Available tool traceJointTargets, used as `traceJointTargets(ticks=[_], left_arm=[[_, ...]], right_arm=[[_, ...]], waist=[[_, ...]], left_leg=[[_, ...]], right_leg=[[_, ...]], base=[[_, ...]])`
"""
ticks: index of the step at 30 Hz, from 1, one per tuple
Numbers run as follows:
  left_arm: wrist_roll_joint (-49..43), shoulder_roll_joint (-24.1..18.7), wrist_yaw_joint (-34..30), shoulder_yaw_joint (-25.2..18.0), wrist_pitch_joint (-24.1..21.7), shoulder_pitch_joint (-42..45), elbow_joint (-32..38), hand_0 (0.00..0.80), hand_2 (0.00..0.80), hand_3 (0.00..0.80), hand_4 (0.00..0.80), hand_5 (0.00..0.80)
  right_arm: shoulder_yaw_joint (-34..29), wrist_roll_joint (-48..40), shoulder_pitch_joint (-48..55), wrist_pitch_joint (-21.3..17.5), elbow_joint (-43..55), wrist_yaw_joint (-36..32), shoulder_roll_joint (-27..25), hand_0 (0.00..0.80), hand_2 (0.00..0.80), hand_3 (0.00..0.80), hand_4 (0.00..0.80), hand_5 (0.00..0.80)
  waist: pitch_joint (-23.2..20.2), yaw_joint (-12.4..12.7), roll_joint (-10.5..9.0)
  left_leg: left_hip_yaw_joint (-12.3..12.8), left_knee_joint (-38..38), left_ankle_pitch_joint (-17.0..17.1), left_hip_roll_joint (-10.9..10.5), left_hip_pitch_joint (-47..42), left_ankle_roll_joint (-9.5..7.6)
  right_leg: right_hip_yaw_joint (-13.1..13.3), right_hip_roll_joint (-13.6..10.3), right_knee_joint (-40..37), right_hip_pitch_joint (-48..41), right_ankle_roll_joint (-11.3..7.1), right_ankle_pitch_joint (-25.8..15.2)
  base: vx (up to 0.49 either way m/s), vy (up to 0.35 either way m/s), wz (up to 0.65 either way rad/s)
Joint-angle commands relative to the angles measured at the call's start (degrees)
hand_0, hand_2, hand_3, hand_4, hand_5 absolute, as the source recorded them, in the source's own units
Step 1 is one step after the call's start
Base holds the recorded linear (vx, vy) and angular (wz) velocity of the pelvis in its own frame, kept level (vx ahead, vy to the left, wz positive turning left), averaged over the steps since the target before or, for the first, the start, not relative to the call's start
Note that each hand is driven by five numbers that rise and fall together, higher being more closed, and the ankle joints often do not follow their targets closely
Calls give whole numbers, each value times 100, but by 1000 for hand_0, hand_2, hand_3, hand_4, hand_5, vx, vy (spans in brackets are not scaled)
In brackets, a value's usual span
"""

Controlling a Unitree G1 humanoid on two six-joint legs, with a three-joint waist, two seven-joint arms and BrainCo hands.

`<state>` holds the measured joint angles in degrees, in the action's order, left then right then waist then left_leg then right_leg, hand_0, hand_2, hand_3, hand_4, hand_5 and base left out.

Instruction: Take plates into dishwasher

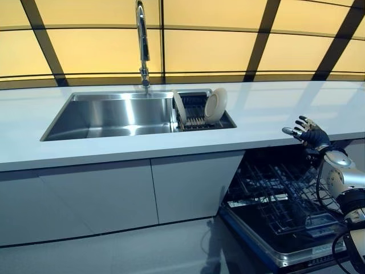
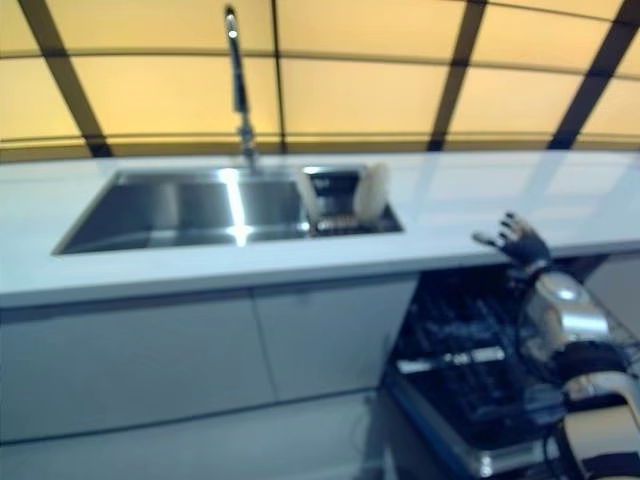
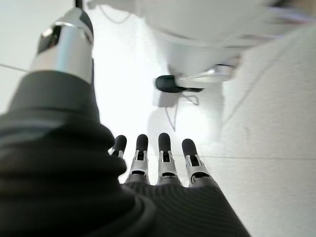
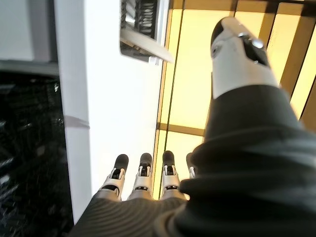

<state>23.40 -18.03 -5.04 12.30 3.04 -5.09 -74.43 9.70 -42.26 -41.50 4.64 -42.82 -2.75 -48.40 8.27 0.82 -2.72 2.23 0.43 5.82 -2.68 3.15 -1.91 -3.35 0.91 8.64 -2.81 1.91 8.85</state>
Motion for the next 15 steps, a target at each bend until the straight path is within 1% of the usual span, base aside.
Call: traceJointTargets(ticks=[1,4,5,6,7,8,9,10,11,12,13,14,15], left_arm=[[109,-56,-77,121,-68,43,-146,0,0,0,0,0],[132,-24,-84,106,-53,52,-111,0,0,0,0,0],[132,-9,-83,130,-39,47,-81,0,0,0,0,0],[138,-6,-95,171,-24,33,-70,0,0,0,0,0],[138,-8,-99,177,-23,33,-69,0,0,0,0,0],[62,-46,-158,215,-16,51,-45,0,0,0,0,0],[4,-72,-195,258,-33,91,-18,0,0,0,0,0],[-34,-102,-234,316,-51,121,-3,0,0,0,0,0],[-41,-105,-244,327,-48,123,-2,0,0,0,0,0],[-74,-146,-292,357,-58,144,-4,0,0,0,0,0],[-82,-177,-315,355,-57,159,-5,0,0,0,0,0],[-64,-217,-359,307,-31,151,-14,0,0,0,0,0],[-80,-211,-369,296,-19,142,-34,0,0,0,0,0]], right_arm=[[-30,104,-241,-340,262,-116,-75,0,0,0,0,0],[9,95,-264,-296,246,-167,-73,0,0,0,0,0],[6,94,-246,-292,260,-170,-69,0,0,0,0,0],[-17,107,-204,-310,246,-193,-53,0,0,0,0,0],[-22,105,-197,-311,245,-196,-54,0,0,0,0,0],[-30,93,-123,-351,265,-213,-28,0,0,0,0,0],[-54,99,-21,-412,298,-243,-19,0,0,0,0,0],[-86,82,75,-455,350,-243,-29,0,0,0,0,0],[-95,80,93,-456,364,-240,-33,0,0,0,0,0],[-135,78,201,-499,390,-234,-40,0,0,0,0,0],[-176,60,274,-480,420,-215,-68,0,0,0,0,0],[-211,82,289,-307,483,-159,-116,0,0,0,0,0],[-221,72,253,-184,496,-154,-160,0,0,0,0,0]], waist=[[-182,135,-221],[-214,151,-229],[-215,163,-233],[-223,181,-230],[-226,184,-233],[-204,165,-233],[-148,137,-166],[-76,106,-80],[-69,110,-81],[30,67,-19],[94,20,-22],[135,-76,-102],[119,-135,-179]], left_leg=[[-7,311,-441,-106,31,161],[37,287,-484,-102,-18,122],[47,288,-494,-103,-19,95],[56,303,-490,-108,21,38],[56,306,-489,-112,27,32],[53,259,-448,-137,-10,-53],[32,189,-415,-90,-100,-104],[-39,145,-407,-35,-180,-130],[-43,140,-406,-42,-182,-136],[-156,138,-430,-12,-271,-139],[-245,125,-454,-21,-362,-127],[-391,28,-511,-96,-561,-84],[-488,-69,-549,-156,-700,-47]], right_leg=[[125,-422,-851,77,-440,-1208],[90,-458,-812,70,-449,-1160],[75,-468,-729,70,-450,-1102],[78,-460,-480,66,-452,-958],[80,-461,-436,80,-454,-936],[42,-492,338,331,-589,-1134],[14,-540,1118,655,-715,-1425],[38,-562,1790,973,-795,-1676],[57,-576,1913,1041,-810,-1684],[91,-570,2315,1342,-864,-1857],[100,-561,2369,1516,-901,-1934],[115,-583,1899,1644,-943,-2089],[131,-641,1238,1610,-916,-2056]], base=[[112,73,0],[119,78,-2],[115,76,-5],[89,59,-4],[108,83,-3],[94,107,-6],[127,158,-7],[66,112,-9],[107,97,-3],[141,50,6],[318,5,18],[387,-91,40],[468,-187,52]])
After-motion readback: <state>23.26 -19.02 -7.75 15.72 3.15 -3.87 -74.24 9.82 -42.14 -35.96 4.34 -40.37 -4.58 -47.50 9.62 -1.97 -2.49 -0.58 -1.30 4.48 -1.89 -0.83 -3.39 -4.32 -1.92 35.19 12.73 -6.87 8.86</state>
